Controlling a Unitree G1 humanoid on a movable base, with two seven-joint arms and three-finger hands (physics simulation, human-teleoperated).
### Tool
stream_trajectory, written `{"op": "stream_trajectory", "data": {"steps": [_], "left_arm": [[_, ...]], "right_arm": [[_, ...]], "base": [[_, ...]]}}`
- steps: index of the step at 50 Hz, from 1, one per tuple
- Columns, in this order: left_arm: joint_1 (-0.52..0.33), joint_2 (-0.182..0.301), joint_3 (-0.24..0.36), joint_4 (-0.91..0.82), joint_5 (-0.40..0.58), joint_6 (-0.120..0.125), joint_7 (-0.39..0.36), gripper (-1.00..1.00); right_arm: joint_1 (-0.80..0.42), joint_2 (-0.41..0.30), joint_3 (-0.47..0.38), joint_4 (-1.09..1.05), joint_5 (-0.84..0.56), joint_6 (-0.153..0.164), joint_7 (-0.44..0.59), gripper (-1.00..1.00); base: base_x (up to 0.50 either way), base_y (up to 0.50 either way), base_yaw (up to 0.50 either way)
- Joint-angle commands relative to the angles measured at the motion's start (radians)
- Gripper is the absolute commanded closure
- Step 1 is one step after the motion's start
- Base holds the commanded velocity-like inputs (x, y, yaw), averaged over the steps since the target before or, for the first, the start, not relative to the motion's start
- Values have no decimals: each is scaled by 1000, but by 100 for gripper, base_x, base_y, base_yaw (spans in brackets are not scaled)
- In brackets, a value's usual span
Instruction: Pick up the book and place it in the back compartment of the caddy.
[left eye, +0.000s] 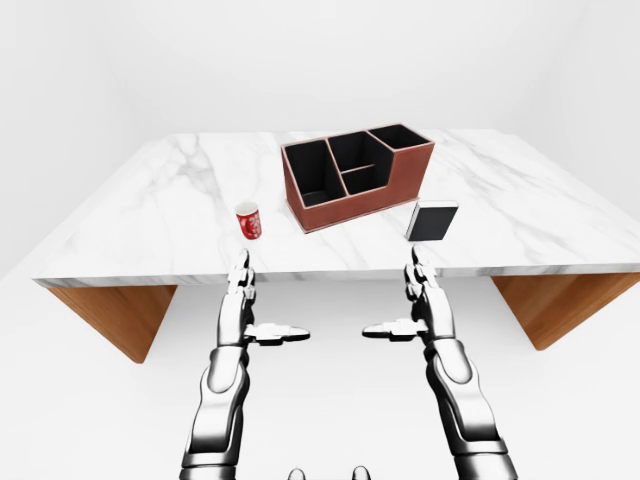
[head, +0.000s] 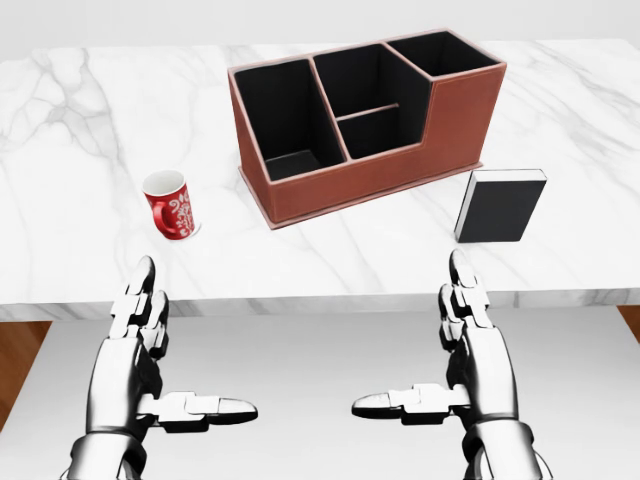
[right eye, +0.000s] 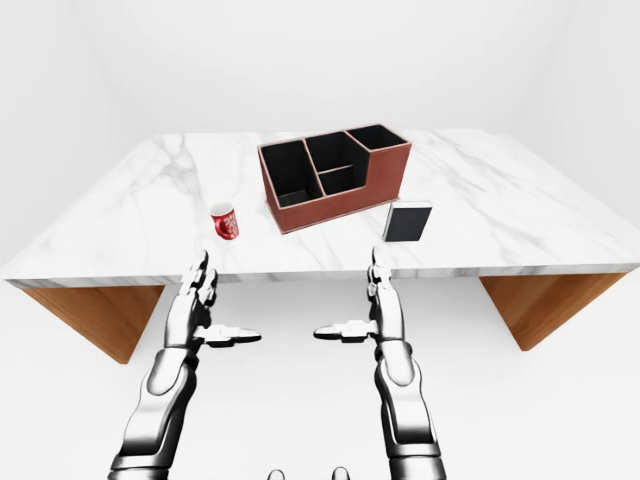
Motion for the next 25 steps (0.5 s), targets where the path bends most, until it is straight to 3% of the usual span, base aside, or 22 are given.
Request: {"op": "stream_trajectory", "data": {"steps": [1, 6, 7, 18, 25], "left_arm": [[2, 13, 22, -24, -5, 22, -23, -100], [4, 20, 33, -95, -9, 84, -30, -100], [2, 23, 37, -108, -9, 84, -32, -100], [10, 33, 66, -287, -18, 84, -63, -100], [6, 34, 78, -312, -24, 84, -70, -100]], "right_arm": [[-1, -13, -21, -10, 19, 34, 28, -100], [5, -17, -18, -47, -6, 62, 28, -100], [8, -18, -21, -66, -7, 75, 28, -100], [21, -29, -56, -224, -8, 75, 40, -100], [23, -29, -62, -262, -9, 75, 45, -100]], "base": [[0, 0, 0], [0, 0, 0], [0, 0, 0], [0, 0, 0], [0, 0, 0]]}}
